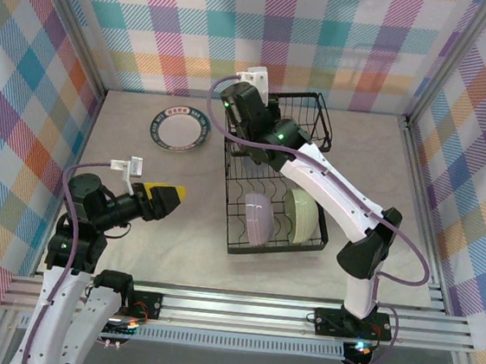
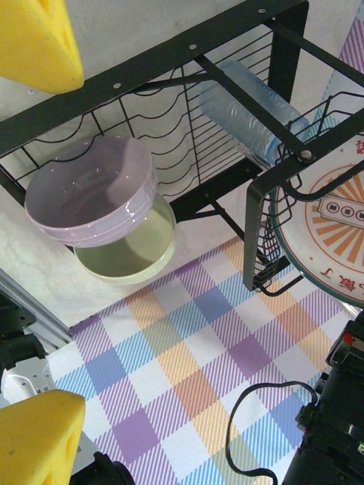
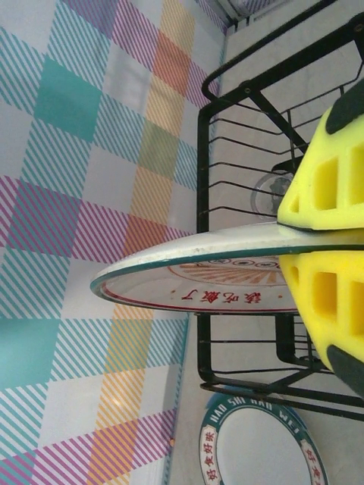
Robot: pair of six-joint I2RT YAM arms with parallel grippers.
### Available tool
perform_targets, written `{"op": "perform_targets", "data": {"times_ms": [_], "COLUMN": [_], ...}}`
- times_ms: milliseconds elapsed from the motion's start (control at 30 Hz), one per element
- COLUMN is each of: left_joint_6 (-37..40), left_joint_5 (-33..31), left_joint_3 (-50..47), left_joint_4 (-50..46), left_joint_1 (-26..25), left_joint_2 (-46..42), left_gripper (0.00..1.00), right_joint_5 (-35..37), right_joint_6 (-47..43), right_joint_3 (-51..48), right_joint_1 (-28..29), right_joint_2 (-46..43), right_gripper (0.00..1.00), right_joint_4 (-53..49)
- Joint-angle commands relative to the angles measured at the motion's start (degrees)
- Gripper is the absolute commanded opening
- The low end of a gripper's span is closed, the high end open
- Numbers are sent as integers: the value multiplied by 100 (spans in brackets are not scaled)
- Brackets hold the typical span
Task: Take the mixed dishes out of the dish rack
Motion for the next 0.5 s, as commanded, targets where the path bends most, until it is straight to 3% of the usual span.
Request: {"op": "perform_targets", "data": {"times_ms": [0,467], "left_joint_6": [39,90], "left_joint_5": [6,-98], "left_joint_3": [5,18], "left_joint_4": [68,-36], "left_joint_1": [-80,-81], "left_joint_2": [-51,-7], "left_gripper": [100,100], "right_joint_5": [190,514], "right_joint_6": [-361,-1209], "right_joint_3": [136,-187], "right_joint_1": [51,34], "right_joint_2": [-79,-428], "right_gripper": [0,0], "right_joint_4": [604,1568]}}
